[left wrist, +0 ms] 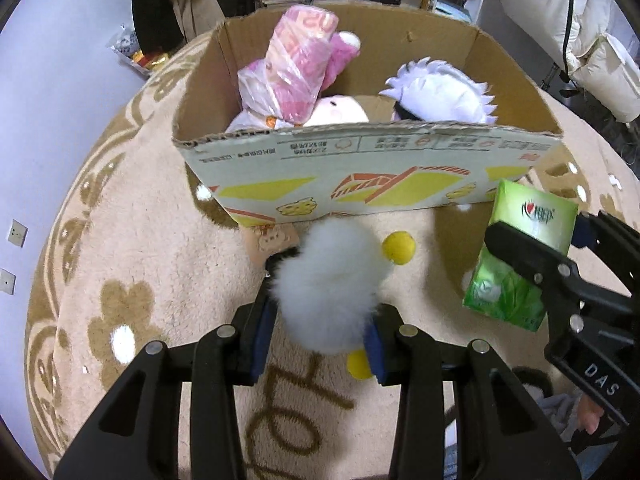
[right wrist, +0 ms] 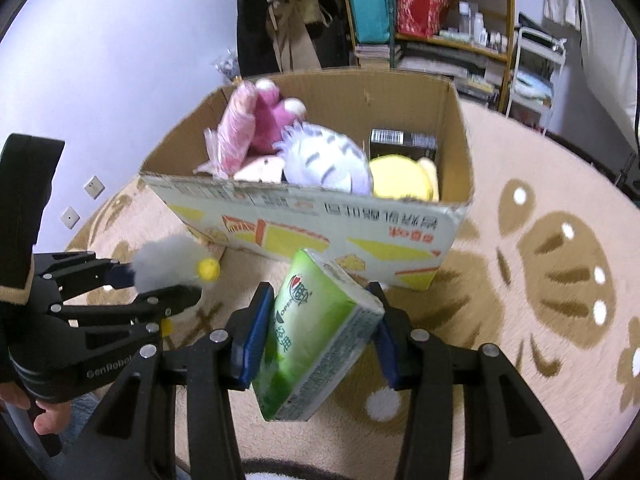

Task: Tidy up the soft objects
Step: 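Lift and carry the keychain over the box with the left tool while the right tool carries the green pack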

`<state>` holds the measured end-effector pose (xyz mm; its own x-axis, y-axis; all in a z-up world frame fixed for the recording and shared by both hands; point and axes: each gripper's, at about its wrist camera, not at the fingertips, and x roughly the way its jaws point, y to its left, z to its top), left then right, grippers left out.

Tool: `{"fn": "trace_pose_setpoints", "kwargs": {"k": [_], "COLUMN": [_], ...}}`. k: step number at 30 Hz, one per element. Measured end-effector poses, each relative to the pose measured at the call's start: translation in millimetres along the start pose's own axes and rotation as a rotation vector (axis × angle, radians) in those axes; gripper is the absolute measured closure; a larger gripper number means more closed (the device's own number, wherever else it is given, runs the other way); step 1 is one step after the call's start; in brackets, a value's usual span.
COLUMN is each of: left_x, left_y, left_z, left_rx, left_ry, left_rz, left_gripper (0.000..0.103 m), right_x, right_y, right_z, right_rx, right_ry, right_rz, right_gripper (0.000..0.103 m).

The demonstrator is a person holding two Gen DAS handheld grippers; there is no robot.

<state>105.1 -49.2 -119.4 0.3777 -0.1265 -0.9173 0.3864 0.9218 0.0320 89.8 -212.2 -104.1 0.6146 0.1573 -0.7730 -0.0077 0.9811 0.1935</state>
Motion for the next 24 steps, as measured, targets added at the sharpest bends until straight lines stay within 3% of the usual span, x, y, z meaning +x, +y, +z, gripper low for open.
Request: {"fn": "trace_pose_setpoints", "kwargs": {"k": [8,14,24], "left_x": [-30.8,-48.7,-87.9], "left_y": [-12.4,-6.5,-3.3], "left_z": [13.0,10.1,11.0], "left_rx": [-0.021,-0.046,-0.065], "left_ry": [-0.080,-0.154,-0.348], "left_rz": [0.026,0.069,0.135], "left_gripper": [0.065,0.065,0.065], "right_x": [-32.6,-44.1,-75.0], "right_y": [11.2,16.0,12.2], "right_z": [2.5,3.5,13.3], "right_rx": [-0.052,-0.069,-0.063], "right_ry": [-0.117,-0.155,-0.282], "right_rz": [0.000,-0.018,-0.021], "right_gripper": [0.054,0.055,0.055]}}
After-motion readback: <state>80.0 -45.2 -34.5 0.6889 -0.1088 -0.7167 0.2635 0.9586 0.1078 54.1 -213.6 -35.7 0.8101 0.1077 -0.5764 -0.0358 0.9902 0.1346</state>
